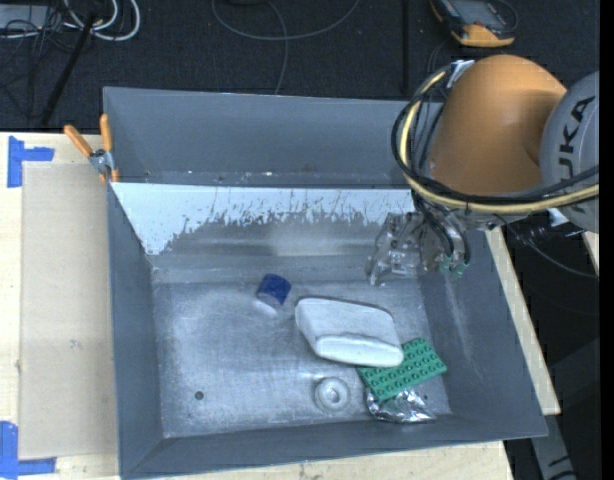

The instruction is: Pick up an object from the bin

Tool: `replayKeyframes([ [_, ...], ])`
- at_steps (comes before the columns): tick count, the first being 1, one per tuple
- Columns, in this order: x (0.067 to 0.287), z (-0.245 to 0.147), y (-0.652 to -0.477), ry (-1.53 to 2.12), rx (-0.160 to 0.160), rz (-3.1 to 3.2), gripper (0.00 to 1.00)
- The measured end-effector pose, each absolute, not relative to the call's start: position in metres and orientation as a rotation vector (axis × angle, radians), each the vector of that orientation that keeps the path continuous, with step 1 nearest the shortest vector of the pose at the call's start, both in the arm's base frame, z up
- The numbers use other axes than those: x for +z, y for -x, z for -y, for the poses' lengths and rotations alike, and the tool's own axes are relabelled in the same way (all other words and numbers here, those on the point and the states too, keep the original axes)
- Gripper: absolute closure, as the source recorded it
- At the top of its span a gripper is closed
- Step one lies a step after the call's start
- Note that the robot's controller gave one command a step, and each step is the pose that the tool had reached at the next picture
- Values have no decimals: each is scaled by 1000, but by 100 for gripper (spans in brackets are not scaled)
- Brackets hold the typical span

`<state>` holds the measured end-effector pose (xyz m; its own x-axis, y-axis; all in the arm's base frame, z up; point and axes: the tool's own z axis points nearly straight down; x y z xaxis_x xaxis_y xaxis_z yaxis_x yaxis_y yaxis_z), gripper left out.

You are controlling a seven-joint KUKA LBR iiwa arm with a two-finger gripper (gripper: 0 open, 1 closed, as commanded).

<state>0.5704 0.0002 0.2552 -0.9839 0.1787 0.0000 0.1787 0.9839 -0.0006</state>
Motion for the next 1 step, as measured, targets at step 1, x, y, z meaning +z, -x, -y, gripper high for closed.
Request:
replayKeyframes([
  [1,255,0,-570,281,1,3129,100],
])
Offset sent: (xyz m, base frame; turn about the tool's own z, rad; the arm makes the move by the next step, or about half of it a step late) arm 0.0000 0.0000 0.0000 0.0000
